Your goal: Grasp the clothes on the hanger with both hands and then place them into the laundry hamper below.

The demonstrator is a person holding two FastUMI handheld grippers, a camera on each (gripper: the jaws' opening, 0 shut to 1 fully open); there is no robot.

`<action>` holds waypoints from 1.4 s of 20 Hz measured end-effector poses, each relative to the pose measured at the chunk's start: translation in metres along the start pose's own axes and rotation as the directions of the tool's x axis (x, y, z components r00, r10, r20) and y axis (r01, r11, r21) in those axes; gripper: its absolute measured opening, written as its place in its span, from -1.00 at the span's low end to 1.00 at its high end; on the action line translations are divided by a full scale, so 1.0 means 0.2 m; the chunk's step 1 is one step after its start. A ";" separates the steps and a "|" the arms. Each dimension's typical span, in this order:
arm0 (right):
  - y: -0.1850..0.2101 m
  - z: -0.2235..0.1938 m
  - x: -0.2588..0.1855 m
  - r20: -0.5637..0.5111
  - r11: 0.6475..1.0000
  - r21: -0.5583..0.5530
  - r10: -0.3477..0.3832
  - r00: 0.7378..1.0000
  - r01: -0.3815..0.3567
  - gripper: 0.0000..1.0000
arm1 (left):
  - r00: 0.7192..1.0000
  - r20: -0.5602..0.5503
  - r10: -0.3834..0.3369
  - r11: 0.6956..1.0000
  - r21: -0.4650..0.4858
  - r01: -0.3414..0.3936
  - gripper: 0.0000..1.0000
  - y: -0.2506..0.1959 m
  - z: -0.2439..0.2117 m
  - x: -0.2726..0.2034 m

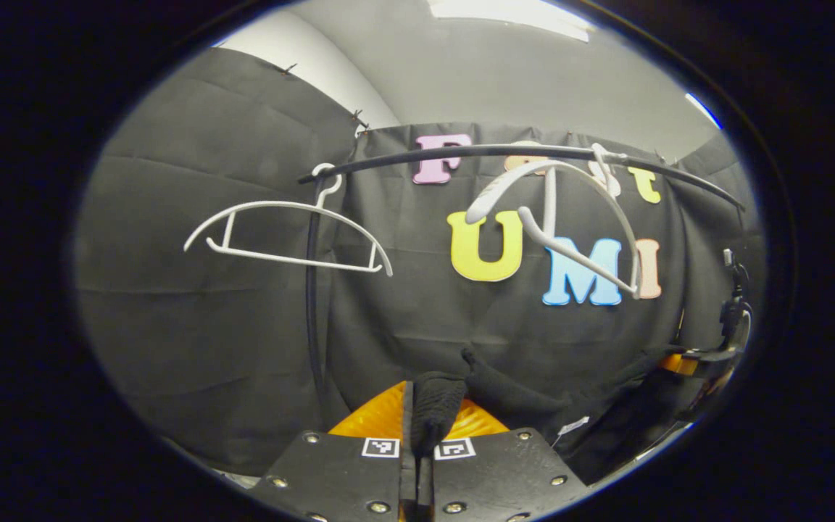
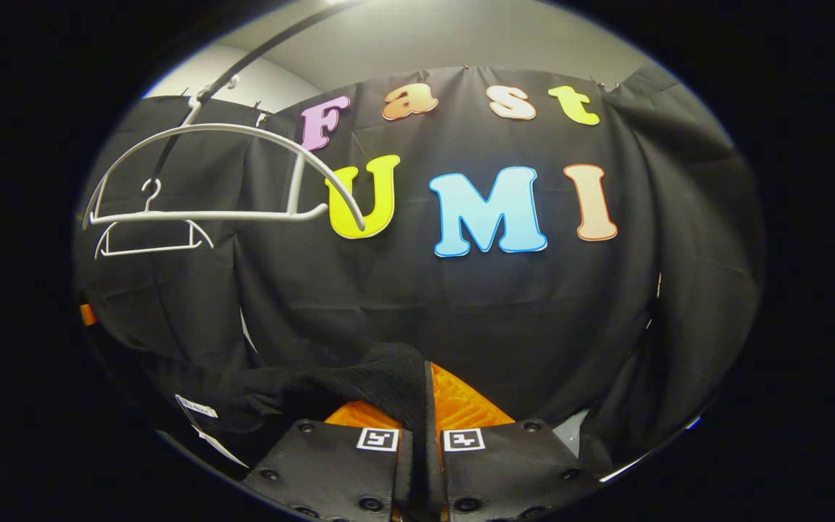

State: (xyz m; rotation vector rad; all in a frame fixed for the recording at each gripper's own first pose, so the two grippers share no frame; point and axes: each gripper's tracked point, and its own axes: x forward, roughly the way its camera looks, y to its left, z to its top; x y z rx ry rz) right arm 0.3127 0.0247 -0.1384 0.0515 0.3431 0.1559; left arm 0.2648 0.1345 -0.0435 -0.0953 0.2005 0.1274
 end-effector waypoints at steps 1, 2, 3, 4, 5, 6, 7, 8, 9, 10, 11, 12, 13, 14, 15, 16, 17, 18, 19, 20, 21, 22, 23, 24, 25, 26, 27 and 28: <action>0.01 0.00 -0.04 0.002 1.000 0.002 -0.001 1.000 0.001 -0.89 | 1.000 -0.002 -0.016 1.000 0.001 0.016 -0.94 -0.01 0.00 0.00; 0.03 0.00 -0.08 0.004 1.000 0.000 0.000 1.000 0.000 -0.83 | 0.999 -0.006 -0.033 0.999 -0.001 0.033 -0.94 -0.02 0.00 0.00; 0.05 0.00 -0.13 0.006 1.000 -0.003 0.002 1.000 -0.002 -0.83 | 0.999 -0.008 -0.054 0.999 -0.005 0.054 -0.94 -0.03 0.01 0.00; 0.07 0.00 -0.17 0.009 1.000 -0.007 0.004 1.000 -0.004 -0.82 | 0.997 -0.009 -0.076 0.997 -0.009 0.076 -0.94 -0.03 0.02 -0.01; 0.10 0.00 -0.21 0.012 1.000 -0.009 0.008 1.000 -0.007 -0.83 | 0.995 -0.009 -0.099 0.995 -0.009 0.099 -0.94 -0.04 0.03 -0.01; 0.13 0.01 -0.25 0.015 1.000 -0.010 0.011 1.000 -0.011 -0.83 | 0.992 -0.010 -0.123 0.992 -0.007 0.123 -0.95 -0.05 0.04 -0.02; 0.15 0.00 -0.28 0.017 1.000 -0.011 0.016 1.000 -0.015 -0.83 | 0.989 -0.011 -0.146 0.989 -0.004 0.146 -0.94 -0.06 0.05 -0.02; 0.18 0.00 -0.32 0.018 1.000 -0.014 0.020 1.000 -0.020 -0.83 | 0.985 -0.012 -0.171 0.985 -0.005 0.171 -0.94 -0.07 0.04 -0.02; 0.22 0.00 -0.35 0.018 1.000 -0.018 0.026 1.000 -0.025 -0.82 | 0.980 -0.012 -0.196 0.981 -0.007 0.196 -0.94 -0.08 0.04 -0.02; 0.25 -0.01 -0.38 0.018 0.999 -0.020 0.031 0.999 -0.031 -0.82 | 0.975 -0.010 -0.222 0.975 -0.010 0.222 -0.95 -0.09 0.04 -0.03; 0.29 -0.02 -0.41 0.018 0.999 -0.019 0.041 0.999 -0.040 -0.82 | 0.969 -0.010 -0.245 0.969 -0.012 0.245 -0.94 -0.10 0.04 -0.03; 0.33 -0.02 -0.44 0.017 0.999 -0.022 0.050 0.999 -0.050 -0.83 | 0.963 -0.010 -0.269 0.963 -0.015 0.269 -0.95 -0.13 0.04 -0.04; 0.37 -0.04 -0.47 0.014 0.998 -0.028 0.058 0.998 -0.058 -0.83 | 0.957 -0.013 -0.291 0.957 -0.019 0.291 -0.95 -0.14 0.04 -0.05; 0.41 -0.05 -0.50 0.012 0.997 -0.033 0.068 0.998 -0.068 -0.83 | 0.950 -0.017 -0.312 0.950 -0.020 0.312 -0.95 -0.17 0.03 -0.05; 0.45 -0.07 -0.53 0.011 0.996 -0.035 0.079 0.997 -0.079 -0.89 | 0.944 -0.019 -0.329 0.944 -0.019 0.329 -0.94 -0.20 0.03 -0.06; 0.50 -0.09 -0.55 0.009 0.995 -0.036 0.094 0.996 -0.094 -0.89 | 0.938 -0.020 -0.347 0.938 -0.018 0.347 -0.94 -0.25 0.02 -0.07; 0.53 -0.11 -0.57 0.007 0.994 -0.039 0.106 0.994 -0.105 -0.89 | 0.931 -0.021 -0.364 0.931 -0.016 0.364 -0.94 -0.30 -0.01 -0.07; 0.56 -0.14 -0.59 0.000 0.992 -0.041 0.115 0.993 -0.115 -0.89 | 0.926 -0.024 -0.376 0.927 -0.012 0.376 -0.94 -0.34 -0.04 -0.08; 0.58 -0.19 -0.60 -0.011 0.992 -0.041 0.122 0.993 -0.122 -0.83 | 0.921 -0.029 -0.389 0.921 -0.010 0.388 -0.94 -0.38 -0.06 -0.08; 0.59 -0.22 -0.62 -0.022 0.991 -0.037 0.126 0.992 -0.126 -0.83 | 0.916 -0.034 -0.399 0.917 -0.011 0.399 -0.94 -0.40 -0.09 -0.09; 0.61 -0.26 -0.63 -0.031 0.991 -0.032 0.131 0.991 -0.132 -0.89 | 0.912 -0.040 -0.408 0.913 -0.012 0.408 -0.94 -0.42 -0.12 -0.09; 0.63 -0.29 -0.63 -0.041 0.990 -0.029 0.134 0.990 -0.135 -0.82 | 0.908 -0.045 -0.416 0.909 -0.012 0.416 -0.94 -0.44 -0.15 -0.08; 0.64 -0.34 -0.64 -0.050 0.990 -0.029 0.137 0.989 -0.138 -0.82 | 0.905 -0.052 -0.423 0.906 -0.013 0.423 -0.94 -0.46 -0.18 -0.07; 0.65 -0.38 -0.65 -0.061 0.990 -0.029 0.137 0.989 -0.139 -0.82 | 0.901 -0.062 -0.430 0.903 -0.016 0.430 -0.94 -0.48 -0.21 -0.08; 0.65 -0.43 -0.65 -0.071 0.990 -0.029 0.137 0.988 -0.140 -0.83 | 0.896 -0.076 -0.437 0.899 -0.019 0.437 -0.94 -0.50 -0.26 -0.08; 0.65 -0.48 -0.64 -0.086 0.990 -0.029 0.136 0.987 -0.139 -0.83 | 0.894 -0.091 -0.439 0.898 -0.019 0.439 -0.94 -0.50 -0.32 -0.10; 0.65 -0.55 -0.64 -0.105 0.990 -0.027 0.136 0.985 -0.140 -0.82 | 0.892 -0.112 -0.437 0.899 -0.018 0.438 -0.94 -0.49 -0.37 -0.09; 0.65 -0.61 -0.64 -0.126 0.990 -0.027 0.135 0.983 -0.140 -0.82 | 0.890 -0.135 -0.435 0.899 -0.018 0.437 -0.94 -0.49 -0.44 -0.10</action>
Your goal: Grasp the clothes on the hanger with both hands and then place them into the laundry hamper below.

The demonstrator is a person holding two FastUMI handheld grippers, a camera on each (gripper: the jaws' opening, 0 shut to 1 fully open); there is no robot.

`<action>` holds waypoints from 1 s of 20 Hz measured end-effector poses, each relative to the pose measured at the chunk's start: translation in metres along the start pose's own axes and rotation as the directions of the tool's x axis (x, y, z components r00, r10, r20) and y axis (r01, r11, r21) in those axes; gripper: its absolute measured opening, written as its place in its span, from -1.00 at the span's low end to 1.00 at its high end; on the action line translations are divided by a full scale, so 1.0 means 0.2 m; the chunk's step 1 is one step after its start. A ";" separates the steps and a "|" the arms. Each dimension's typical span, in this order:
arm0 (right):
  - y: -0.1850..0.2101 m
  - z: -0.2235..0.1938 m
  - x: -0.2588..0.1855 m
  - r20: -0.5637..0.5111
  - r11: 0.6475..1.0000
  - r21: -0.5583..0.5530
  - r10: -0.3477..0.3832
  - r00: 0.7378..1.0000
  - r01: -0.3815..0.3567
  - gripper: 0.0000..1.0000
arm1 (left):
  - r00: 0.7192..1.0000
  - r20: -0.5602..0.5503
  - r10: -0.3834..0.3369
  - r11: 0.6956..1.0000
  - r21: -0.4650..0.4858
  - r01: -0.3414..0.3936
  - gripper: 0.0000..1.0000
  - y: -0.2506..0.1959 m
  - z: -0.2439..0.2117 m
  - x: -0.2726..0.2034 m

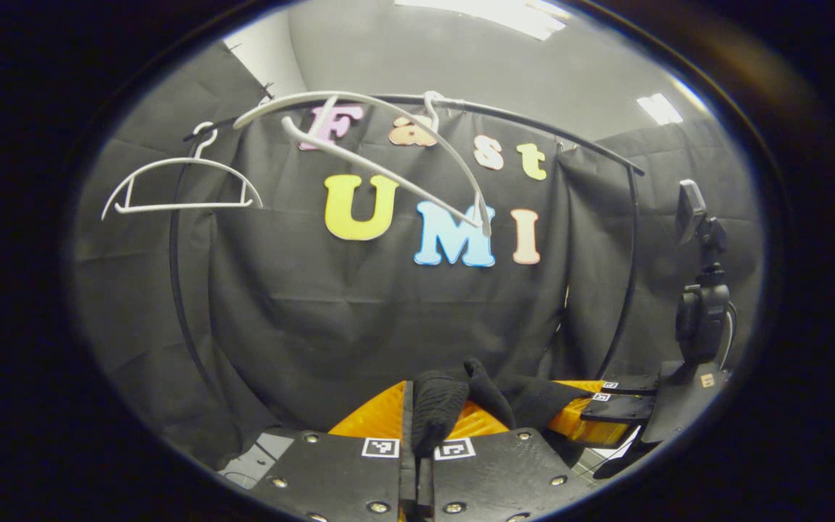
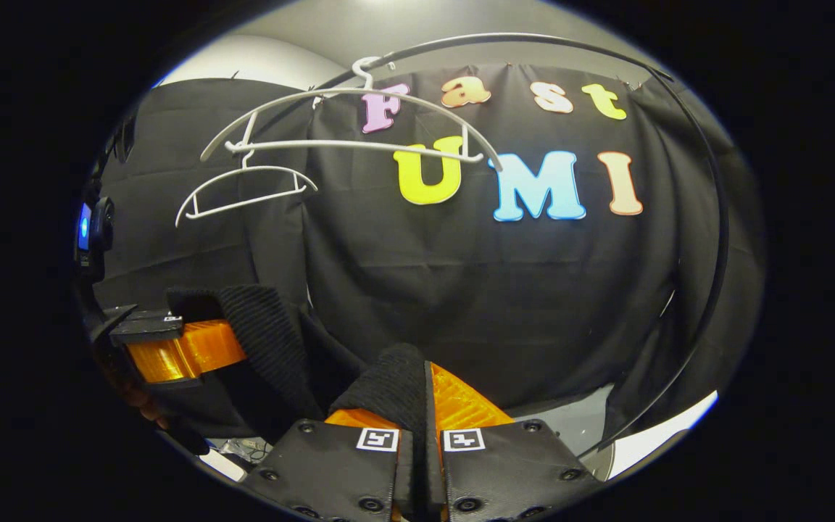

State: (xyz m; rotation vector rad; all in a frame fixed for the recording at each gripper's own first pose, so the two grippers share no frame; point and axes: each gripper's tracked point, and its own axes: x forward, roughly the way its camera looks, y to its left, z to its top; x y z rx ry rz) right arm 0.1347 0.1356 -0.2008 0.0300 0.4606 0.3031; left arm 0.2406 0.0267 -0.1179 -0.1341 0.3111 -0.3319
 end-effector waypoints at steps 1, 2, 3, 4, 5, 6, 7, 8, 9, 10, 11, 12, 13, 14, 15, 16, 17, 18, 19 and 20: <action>0.00 -0.07 0.00 -0.020 1.000 -0.006 -0.002 1.000 0.002 -0.82 | 1.000 -0.024 0.002 1.000 -0.002 -0.002 -0.94 0.00 -0.07 0.02; 0.00 -0.12 0.01 -0.041 1.000 -0.014 -0.004 0.999 0.004 -0.82 | 0.999 -0.046 0.004 1.000 -0.002 -0.005 -0.94 0.00 -0.14 0.05; -0.01 -0.18 0.02 -0.060 1.000 -0.018 -0.005 0.998 0.004 -0.89 | 0.998 -0.069 0.007 1.000 0.000 -0.007 -0.94 0.00 -0.20 0.07; -0.02 -0.24 0.04 -0.082 1.000 -0.019 -0.006 0.997 0.005 -0.82 | 0.996 -0.091 0.013 1.000 0.001 -0.013 -0.94 0.01 -0.26 0.09; -0.02 -0.30 0.04 -0.104 1.000 -0.019 -0.009 0.994 0.007 -0.82 | 0.993 -0.113 0.017 1.000 0.003 -0.017 -0.94 0.02 -0.32 0.12; -0.03 -0.35 0.05 -0.125 1.000 -0.019 -0.014 0.992 0.011 -0.82 | 0.991 -0.134 0.022 1.000 0.004 -0.022 -0.93 0.04 -0.38 0.14; -0.05 -0.41 0.06 -0.146 1.000 -0.018 -0.017 0.989 0.014 -0.82 | 0.987 -0.158 0.028 1.000 0.007 -0.027 -0.93 0.05 -0.44 0.16; -0.06 -0.46 0.08 -0.164 1.000 -0.014 -0.018 0.986 0.016 -0.82 | 0.983 -0.180 0.034 0.999 0.012 -0.032 -0.93 0.05 -0.50 0.18; -0.06 -0.52 0.09 -0.183 1.000 -0.015 -0.016 0.983 0.013 -0.82 | 0.979 -0.199 0.043 0.999 0.019 -0.040 -0.92 0.06 -0.56 0.20; -0.06 -0.57 0.09 -0.201 1.000 -0.018 -0.016 0.979 0.012 -0.83 | 0.974 -0.219 0.051 0.999 0.026 -0.047 -0.92 0.05 -0.62 0.21; -0.06 -0.61 0.08 -0.219 1.000 -0.022 -0.018 0.976 0.013 -0.85 | 0.969 -0.240 0.061 0.998 0.034 -0.054 -0.92 0.06 -0.66 0.24; -0.07 -0.65 0.07 -0.238 1.000 -0.027 -0.022 0.971 0.016 -0.77 | 0.962 -0.264 0.068 0.997 0.042 -0.059 -0.92 0.05 -0.71 0.26; -0.08 -0.70 0.08 -0.257 0.999 -0.029 -0.026 0.966 0.019 -0.77 | 0.954 -0.288 0.078 0.997 0.050 -0.066 -0.92 0.05 -0.75 0.28; -0.09 -0.74 0.09 -0.275 0.999 -0.031 -0.031 0.961 0.024 -0.78 | 0.947 -0.309 0.086 0.996 0.056 -0.072 -0.92 0.05 -0.80 0.29; -0.10 -0.78 0.10 -0.296 0.999 -0.034 -0.038 0.955 0.029 -0.77 | 0.939 -0.332 0.094 0.995 0.061 -0.078 -0.94 0.05 -0.85 0.30; -0.12 -0.82 0.10 -0.317 0.999 -0.039 -0.047 0.947 0.036 -0.77 | 0.928 -0.358 0.106 0.994 0.068 -0.087 -0.94 0.05 -0.88 0.31; -0.12 -0.85 0.09 -0.339 0.998 -0.047 -0.053 0.939 0.040 -0.77 | 0.915 -0.384 0.124 0.992 0.082 -0.100 -0.93 0.06 -0.91 0.32; -0.13 -0.89 0.09 -0.359 0.997 -0.054 -0.063 0.931 0.047 -0.76 | 0.902 -0.407 0.140 0.989 0.094 -0.111 -0.93 0.06 -0.95 0.32; -0.14 -0.92 0.09 -0.373 0.997 -0.057 -0.068 0.925 0.050 -0.85 | 0.892 -0.427 0.151 0.988 0.105 -0.117 -0.92 0.07 -0.97 0.33; -0.14 -0.93 0.07 -0.385 0.997 -0.061 -0.073 0.920 0.054 -0.72 | 0.881 -0.446 0.158 0.986 0.112 -0.120 -0.92 0.07 -1.00 0.33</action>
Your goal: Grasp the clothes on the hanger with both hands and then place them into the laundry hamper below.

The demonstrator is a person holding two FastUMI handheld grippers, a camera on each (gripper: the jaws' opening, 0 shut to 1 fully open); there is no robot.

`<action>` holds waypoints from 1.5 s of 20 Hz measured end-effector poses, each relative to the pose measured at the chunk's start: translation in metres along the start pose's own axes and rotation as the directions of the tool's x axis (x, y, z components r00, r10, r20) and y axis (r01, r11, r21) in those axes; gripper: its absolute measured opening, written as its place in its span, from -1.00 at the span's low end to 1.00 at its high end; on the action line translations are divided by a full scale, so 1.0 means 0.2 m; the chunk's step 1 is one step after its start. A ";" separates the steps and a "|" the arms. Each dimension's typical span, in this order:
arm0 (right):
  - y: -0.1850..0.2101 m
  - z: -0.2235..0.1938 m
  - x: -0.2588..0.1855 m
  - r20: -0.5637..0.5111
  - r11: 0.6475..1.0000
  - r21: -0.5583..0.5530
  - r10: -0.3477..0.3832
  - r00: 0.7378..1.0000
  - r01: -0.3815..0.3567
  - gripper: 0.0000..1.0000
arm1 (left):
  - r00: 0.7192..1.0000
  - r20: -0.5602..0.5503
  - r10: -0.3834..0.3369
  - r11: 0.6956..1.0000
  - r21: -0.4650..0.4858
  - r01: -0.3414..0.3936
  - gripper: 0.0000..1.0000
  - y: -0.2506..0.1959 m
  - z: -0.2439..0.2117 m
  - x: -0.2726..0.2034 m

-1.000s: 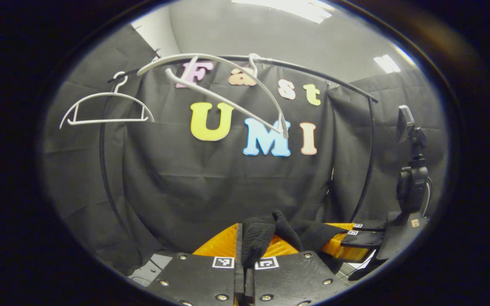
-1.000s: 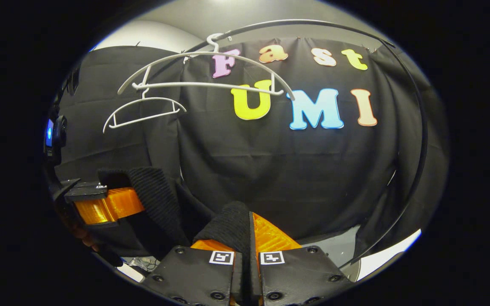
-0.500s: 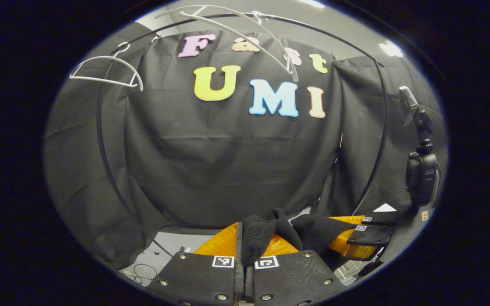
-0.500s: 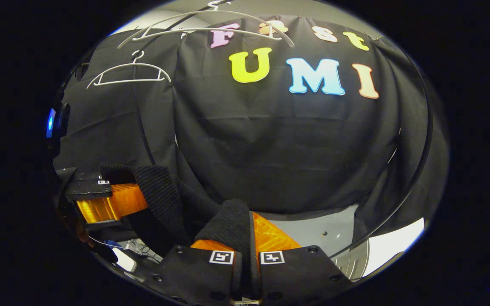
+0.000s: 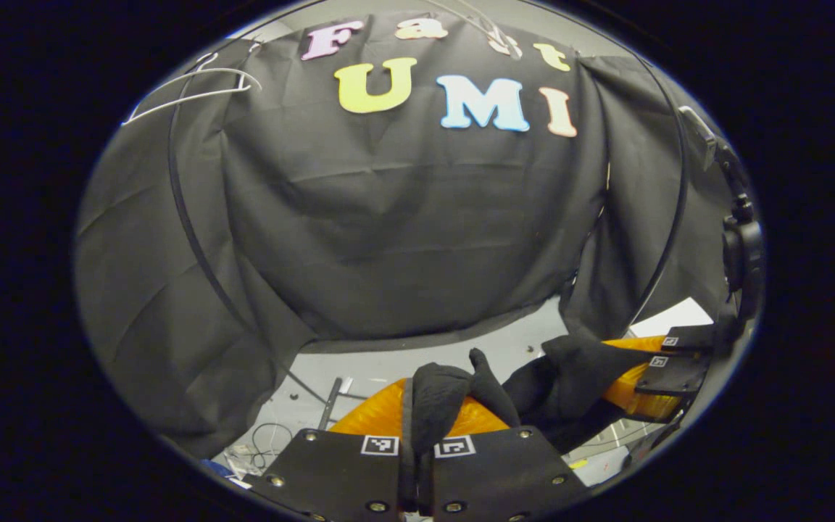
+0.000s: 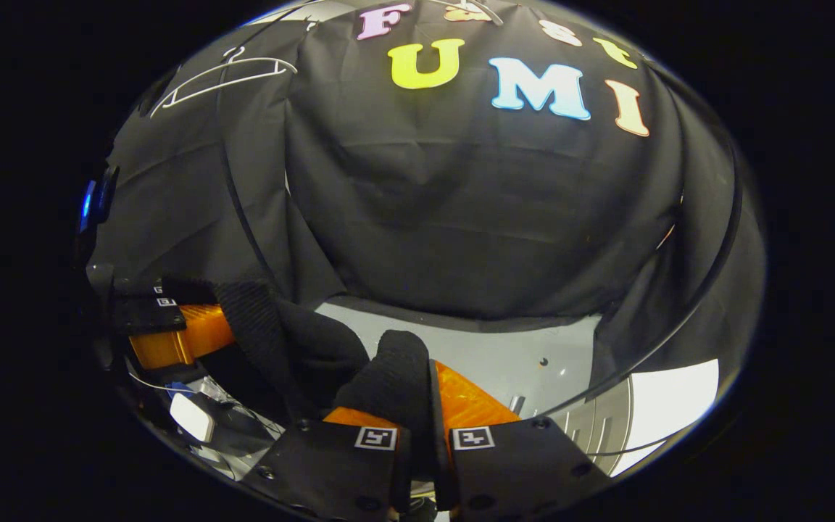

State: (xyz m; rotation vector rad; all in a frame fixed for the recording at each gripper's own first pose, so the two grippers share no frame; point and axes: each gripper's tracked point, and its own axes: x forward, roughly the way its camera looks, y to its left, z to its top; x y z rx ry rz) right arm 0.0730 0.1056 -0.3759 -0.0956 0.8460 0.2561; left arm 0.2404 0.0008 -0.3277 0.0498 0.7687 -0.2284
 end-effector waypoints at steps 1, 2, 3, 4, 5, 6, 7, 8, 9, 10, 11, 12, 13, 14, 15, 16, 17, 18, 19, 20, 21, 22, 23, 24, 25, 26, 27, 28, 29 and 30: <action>0.00 -0.02 0.01 -0.014 1.000 -0.005 -0.006 1.000 0.006 -0.61 | 1.000 -0.017 0.004 1.000 0.002 -0.004 -0.91 0.00 -0.01 0.02; 0.00 -0.03 0.01 -0.025 1.000 -0.011 -0.011 1.000 0.010 -0.56 | 0.999 -0.032 0.002 1.000 -0.001 -0.002 -0.89 -0.01 -0.03 0.03; 0.00 -0.05 0.00 -0.037 1.000 -0.021 -0.018 0.999 0.018 -0.49 | 0.999 -0.043 0.001 1.000 -0.002 -0.001 -0.84 -0.02 -0.04 0.06; 0.00 -0.07 -0.03 -0.049 0.999 -0.033 -0.026 0.998 0.024 -0.49 | 0.999 -0.047 0.005 1.000 -0.001 -0.005 -0.82 -0.01 -0.03 0.04; 0.01 -0.09 -0.01 -0.063 0.999 -0.048 -0.028 0.998 0.025 -0.25 | 0.999 -0.047 0.006 1.000 0.002 -0.006 -0.87 -0.01 -0.01 0.05; 0.02 -0.12 -0.03 -0.075 0.998 -0.061 -0.025 0.997 0.020 -0.02 | 0.999 -0.037 0.005 1.000 0.009 -0.004 -0.58 -0.02 0.01 0.05; 0.02 -0.15 -0.04 -0.092 0.997 -0.074 -0.029 0.995 0.022 0.24 | 1.000 -0.028 0.000 1.000 0.022 0.000 -0.29 -0.01 0.02 0.04; 0.04 -0.18 -0.06 -0.116 0.996 -0.092 -0.031 0.993 0.020 0.34 | 1.000 -0.024 0.001 0.999 0.041 0.000 0.00 0.02 -0.01 0.02; 0.05 -0.17 -0.08 -0.107 0.995 -0.096 -0.030 0.994 0.020 0.56 | 1.000 -0.019 0.007 0.998 0.059 -0.006 0.28 0.04 -0.01 0.01; 0.06 -0.14 -0.09 -0.093 0.995 -0.097 -0.026 0.995 0.017 0.72 | 1.000 -0.016 0.015 0.997 0.071 -0.013 0.57 0.07 -0.01 -0.01; 0.08 -0.12 -0.12 -0.082 0.995 -0.102 -0.030 0.996 0.021 0.96 | 1.000 -0.013 0.020 0.997 0.074 -0.019 0.57 0.08 0.00 -0.02; 0.09 -0.09 -0.15 -0.066 0.994 -0.106 -0.031 0.997 0.024 0.99 | 1.000 -0.007 0.026 0.997 0.067 -0.026 0.57 0.09 0.01 -0.05; 0.10 -0.06 -0.17 -0.046 0.994 -0.105 -0.033 0.998 0.028 0.97 | 0.999 0.004 0.034 0.998 0.056 -0.034 0.58 0.11 0.03 -0.08; 0.11 -0.02 -0.19 -0.024 0.994 -0.100 -0.037 0.999 0.034 0.96 | 0.999 0.022 0.041 0.998 0.044 -0.042 0.57 0.16 0.06 -0.14; 0.12 0.01 -0.22 0.001 0.995 -0.092 -0.042 0.999 0.042 0.97 | 0.998 0.044 0.045 0.998 0.036 -0.047 0.62 0.20 0.11 -0.18; 0.12 0.06 -0.25 0.025 0.995 -0.083 -0.049 0.998 0.051 0.97 | 0.996 0.066 0.054 0.998 0.029 -0.056 0.77 0.23 0.12 -0.21; 0.12 0.10 -0.28 0.053 0.996 -0.072 -0.057 0.997 0.060 0.97 | 0.994 0.091 0.060 0.998 0.026 -0.062 0.92 0.26 0.17 -0.23; 0.12 0.16 -0.33 0.085 0.995 -0.061 -0.068 0.994 0.073 0.97 | 0.991 0.118 0.064 0.998 0.022 -0.067 0.92 0.29 0.21 -0.27; 0.11 0.21 -0.37 0.117 0.995 -0.050 -0.083 0.990 0.089 0.96 | 0.987 0.145 0.070 0.997 0.017 -0.074 0.92 0.32 0.27 -0.32; 0.10 0.26 -0.43 0.146 0.994 -0.038 -0.099 0.984 0.105 0.96 | 0.983 0.170 0.076 0.997 0.011 -0.079 0.92 0.35 0.31 -0.39; 0.09 0.32 -0.49 0.180 0.992 -0.024 -0.115 0.977 0.121 0.96 | 0.977 0.196 0.080 0.997 0.003 -0.082 0.94 0.37 0.37 -0.45; 0.07 0.38 -0.55 0.217 0.991 -0.009 -0.131 0.967 0.136 0.97 | 0.971 0.225 0.083 0.996 -0.004 -0.084 0.94 0.39 0.42 -0.52; 0.06 0.44 -0.61 0.254 0.989 0.007 -0.143 0.957 0.146 0.96 | 0.963 0.255 0.089 0.996 -0.009 -0.089 0.94 0.42 0.49 -0.57; 0.04 0.49 -0.68 0.286 0.987 0.021 -0.156 0.945 0.157 0.96 | 0.954 0.283 0.097 0.995 -0.015 -0.096 0.94 0.45 0.55 -0.65; 0.02 0.53 -0.75 0.316 0.985 0.031 -0.170 0.933 0.169 0.96 | 0.944 0.315 0.103 0.995 -0.023 -0.101 0.93 0.46 0.61 -0.70; -0.02 0.57 -0.81 0.343 0.982 0.040 -0.186 0.921 0.184 0.96 | 0.933 0.343 0.107 0.994 -0.030 -0.103 0.93 0.47 0.67 -0.77; -0.04 0.61 -0.87 0.365 0.980 0.045 -0.197 0.910 0.194 0.94 | 0.924 0.366 0.108 0.994 -0.036 -0.102 0.93 0.47 0.73 -0.81; -0.06 0.64 -0.93 0.390 0.978 0.047 -0.205 0.898 0.203 0.94 | 0.915 0.389 0.110 0.994 -0.043 -0.101 0.93 0.47 0.78 -0.87; -0.09 0.67 -0.99 0.411 0.976 0.045 -0.211 0.887 0.211 0.94 | 0.904 0.413 0.108 0.994 -0.048 -0.097 0.93 0.46 0.84 -0.93; -0.11 0.69 -1.05 0.431 0.974 0.045 -0.218 0.875 0.220 0.94 | 0.894 0.436 0.108 0.994 -0.052 -0.094 0.93 0.45 0.89 -1.00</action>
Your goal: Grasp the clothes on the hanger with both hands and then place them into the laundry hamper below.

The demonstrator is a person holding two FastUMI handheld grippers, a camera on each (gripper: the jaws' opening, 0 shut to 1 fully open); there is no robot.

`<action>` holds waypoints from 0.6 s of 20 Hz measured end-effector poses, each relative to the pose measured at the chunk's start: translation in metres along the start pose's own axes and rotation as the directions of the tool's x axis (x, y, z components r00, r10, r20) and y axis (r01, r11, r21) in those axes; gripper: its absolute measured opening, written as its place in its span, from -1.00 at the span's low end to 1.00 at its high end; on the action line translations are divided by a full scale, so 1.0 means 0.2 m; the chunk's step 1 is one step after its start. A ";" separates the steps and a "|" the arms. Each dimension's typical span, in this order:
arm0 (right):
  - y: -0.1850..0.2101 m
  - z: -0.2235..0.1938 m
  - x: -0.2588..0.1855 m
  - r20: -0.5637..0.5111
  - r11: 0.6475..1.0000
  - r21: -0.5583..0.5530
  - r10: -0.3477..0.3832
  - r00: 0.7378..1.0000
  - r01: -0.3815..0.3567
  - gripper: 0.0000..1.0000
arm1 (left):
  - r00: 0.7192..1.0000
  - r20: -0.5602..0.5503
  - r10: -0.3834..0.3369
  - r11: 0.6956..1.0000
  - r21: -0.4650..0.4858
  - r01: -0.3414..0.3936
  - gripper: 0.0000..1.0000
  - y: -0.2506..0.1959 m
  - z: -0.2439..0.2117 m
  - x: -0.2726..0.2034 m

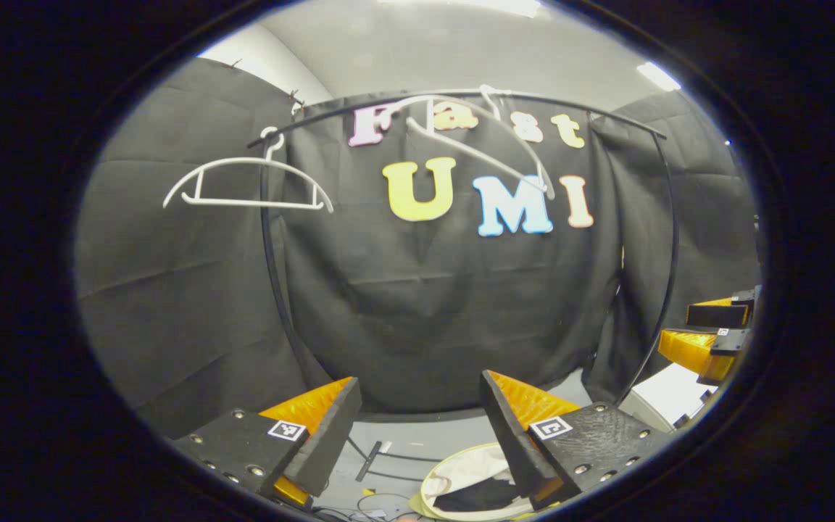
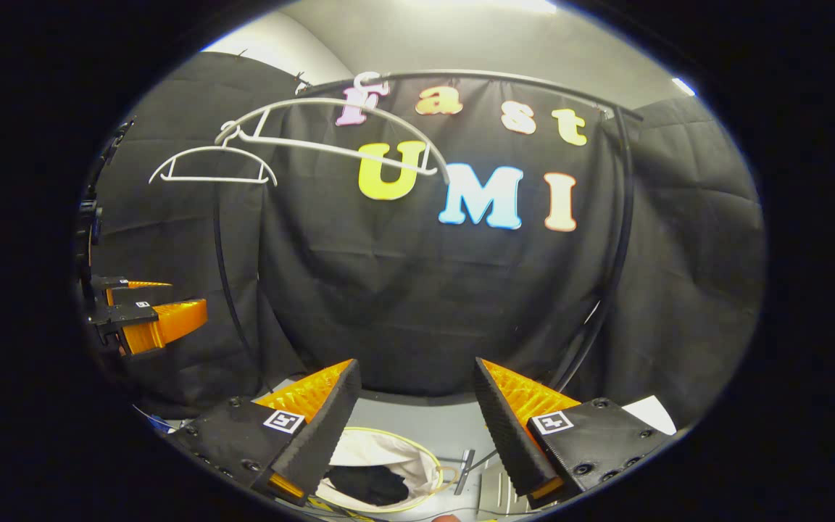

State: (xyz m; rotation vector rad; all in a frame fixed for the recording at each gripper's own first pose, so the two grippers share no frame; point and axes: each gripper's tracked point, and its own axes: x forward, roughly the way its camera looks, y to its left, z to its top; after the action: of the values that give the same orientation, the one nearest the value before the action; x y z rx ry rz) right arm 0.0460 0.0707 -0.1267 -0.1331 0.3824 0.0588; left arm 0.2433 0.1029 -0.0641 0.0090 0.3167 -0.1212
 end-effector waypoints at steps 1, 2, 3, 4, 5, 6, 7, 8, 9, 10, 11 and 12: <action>-0.04 0.05 -0.04 0.026 1.000 -0.003 -0.009 1.000 0.009 0.94 | 1.000 0.022 0.001 1.000 -0.003 -0.001 0.93 -0.01 0.07 -0.03; -0.09 0.10 -0.09 0.052 1.000 -0.004 -0.018 0.999 0.019 0.96 | 0.999 0.041 0.001 1.000 -0.007 -0.001 0.93 -0.03 0.13 -0.07; -0.14 0.14 -0.13 0.077 1.000 -0.003 -0.030 0.997 0.030 0.96 | 0.998 0.058 -0.004 1.000 -0.012 0.005 0.92 -0.06 0.18 -0.11; -0.18 0.18 -0.17 0.098 0.999 0.001 -0.038 0.994 0.038 0.96 | 0.997 0.080 0.000 1.000 -0.014 0.001 0.92 -0.09 0.24 -0.16; -0.22 0.22 -0.21 0.118 0.999 0.008 -0.040 0.992 0.040 0.96 | 0.995 0.103 0.002 1.000 -0.015 -0.001 0.92 -0.11 0.30 -0.20; -0.26 0.25 -0.25 0.134 0.999 0.014 -0.042 0.990 0.040 0.96 | 0.992 0.123 0.003 1.000 -0.016 -0.001 0.92 -0.13 0.35 -0.25; -0.31 0.30 -0.29 0.158 0.999 0.019 -0.045 0.986 0.043 0.94 | 0.990 0.143 0.003 1.000 -0.013 -0.001 0.92 -0.15 0.39 -0.29; -0.35 0.34 -0.32 0.176 0.999 0.022 -0.052 0.983 0.049 0.94 | 0.987 0.159 0.008 1.000 -0.008 -0.007 0.92 -0.16 0.43 -0.33; -0.40 0.35 -0.37 0.195 0.998 0.027 -0.059 0.979 0.055 0.94 | 0.985 0.170 0.020 1.000 -0.002 -0.019 0.92 -0.17 0.46 -0.37; -0.44 0.38 -0.40 0.212 0.998 0.036 -0.064 0.975 0.058 0.94 | 0.984 0.176 0.027 1.000 0.001 -0.028 0.92 -0.16 0.48 -0.41; -0.48 0.40 -0.44 0.233 0.997 0.045 -0.071 0.970 0.063 0.94 | 0.982 0.185 0.033 0.999 0.000 -0.033 0.92 -0.16 0.49 -0.43; -0.52 0.42 -0.47 0.251 0.996 0.052 -0.083 0.964 0.072 0.94 | 0.980 0.196 0.038 0.999 -0.003 -0.038 0.92 -0.17 0.51 -0.47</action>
State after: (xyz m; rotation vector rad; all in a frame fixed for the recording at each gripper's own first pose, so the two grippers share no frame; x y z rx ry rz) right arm -0.0021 -0.0237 -0.0023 -0.0970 0.1231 -0.0102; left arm 0.1820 0.0782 0.0616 0.0040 0.1194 -0.0835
